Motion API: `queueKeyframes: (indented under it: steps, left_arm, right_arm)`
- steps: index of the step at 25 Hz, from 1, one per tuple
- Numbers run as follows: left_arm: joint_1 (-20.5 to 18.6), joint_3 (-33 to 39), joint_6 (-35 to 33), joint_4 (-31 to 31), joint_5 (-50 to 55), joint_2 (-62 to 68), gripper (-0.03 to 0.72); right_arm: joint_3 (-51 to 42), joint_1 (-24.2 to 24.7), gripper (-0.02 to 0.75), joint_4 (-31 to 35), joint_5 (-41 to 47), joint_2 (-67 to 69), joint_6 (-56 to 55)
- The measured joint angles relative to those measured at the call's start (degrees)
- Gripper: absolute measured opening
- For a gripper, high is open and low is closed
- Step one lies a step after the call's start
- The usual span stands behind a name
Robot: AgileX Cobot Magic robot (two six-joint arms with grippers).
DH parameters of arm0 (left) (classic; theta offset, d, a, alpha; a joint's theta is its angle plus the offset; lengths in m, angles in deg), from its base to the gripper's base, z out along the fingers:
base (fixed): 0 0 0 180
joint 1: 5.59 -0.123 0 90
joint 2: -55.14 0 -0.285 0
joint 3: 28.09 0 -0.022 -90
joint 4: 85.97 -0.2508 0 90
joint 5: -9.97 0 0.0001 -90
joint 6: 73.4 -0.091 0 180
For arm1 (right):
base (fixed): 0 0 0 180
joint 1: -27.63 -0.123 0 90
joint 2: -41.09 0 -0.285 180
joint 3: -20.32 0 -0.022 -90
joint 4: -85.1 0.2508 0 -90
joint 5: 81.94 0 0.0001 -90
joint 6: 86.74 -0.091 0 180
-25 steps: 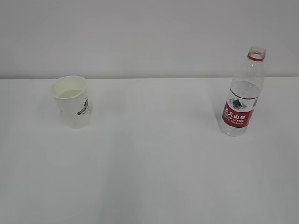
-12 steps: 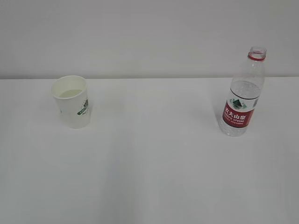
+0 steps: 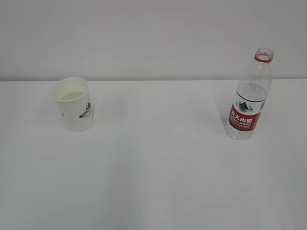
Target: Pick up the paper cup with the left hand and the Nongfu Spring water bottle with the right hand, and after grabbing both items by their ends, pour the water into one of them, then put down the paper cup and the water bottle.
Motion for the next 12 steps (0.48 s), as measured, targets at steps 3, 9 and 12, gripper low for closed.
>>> queueKeyframes:
  steps: [3, 9, 12]
  left_arm:
    - [0.0, 0.24, 0.01, 0.0, -1.11, 0.0, 0.444]
    - [0.0, 0.24, 0.01, -1.51, -1.7, 0.0, 0.444]
    - [0.0, 0.24, 0.01, -1.61, -1.7, 0.0, 0.444]
  right_arm:
    - [-1.25, 0.0, 0.587, 0.0, -1.59, 0.0, 0.0]
    - [-3.08, 0.0, 0.587, 0.0, -4.06, 0.0, 0.0]
    - [-3.9, 0.0, 0.587, 0.0, -4.56, 0.0, 0.0]
